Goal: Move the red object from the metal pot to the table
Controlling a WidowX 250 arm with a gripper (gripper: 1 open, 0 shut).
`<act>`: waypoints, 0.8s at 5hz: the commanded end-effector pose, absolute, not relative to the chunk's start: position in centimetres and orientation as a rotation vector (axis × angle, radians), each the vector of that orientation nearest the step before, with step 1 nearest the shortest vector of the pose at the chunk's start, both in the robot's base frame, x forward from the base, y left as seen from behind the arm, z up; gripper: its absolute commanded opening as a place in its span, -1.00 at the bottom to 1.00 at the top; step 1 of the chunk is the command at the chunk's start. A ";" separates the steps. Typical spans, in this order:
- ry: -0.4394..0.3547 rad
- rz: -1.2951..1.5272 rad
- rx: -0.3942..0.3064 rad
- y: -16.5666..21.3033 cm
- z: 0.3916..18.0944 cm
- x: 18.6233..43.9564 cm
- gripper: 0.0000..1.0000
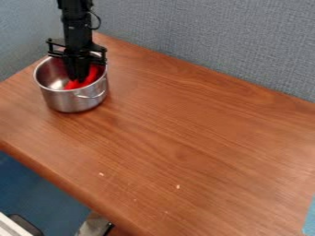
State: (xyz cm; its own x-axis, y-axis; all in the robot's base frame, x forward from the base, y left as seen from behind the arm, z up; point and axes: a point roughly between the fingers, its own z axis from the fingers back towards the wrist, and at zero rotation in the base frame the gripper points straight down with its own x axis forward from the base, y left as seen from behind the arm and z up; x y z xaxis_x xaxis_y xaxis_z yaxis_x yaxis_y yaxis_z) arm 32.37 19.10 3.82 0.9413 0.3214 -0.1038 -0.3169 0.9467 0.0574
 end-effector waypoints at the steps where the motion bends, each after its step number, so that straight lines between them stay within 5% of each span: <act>1: 0.055 0.309 0.049 18.3 6.3 32.9 -1.00; 4: 0.039 0.292 0.037 17.5 7.3 32.9 -1.00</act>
State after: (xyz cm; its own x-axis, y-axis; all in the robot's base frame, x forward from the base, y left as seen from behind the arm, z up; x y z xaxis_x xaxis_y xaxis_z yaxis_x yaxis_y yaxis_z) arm 32.20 17.66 4.13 0.9476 0.2963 -0.1192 -0.2954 0.9550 0.0253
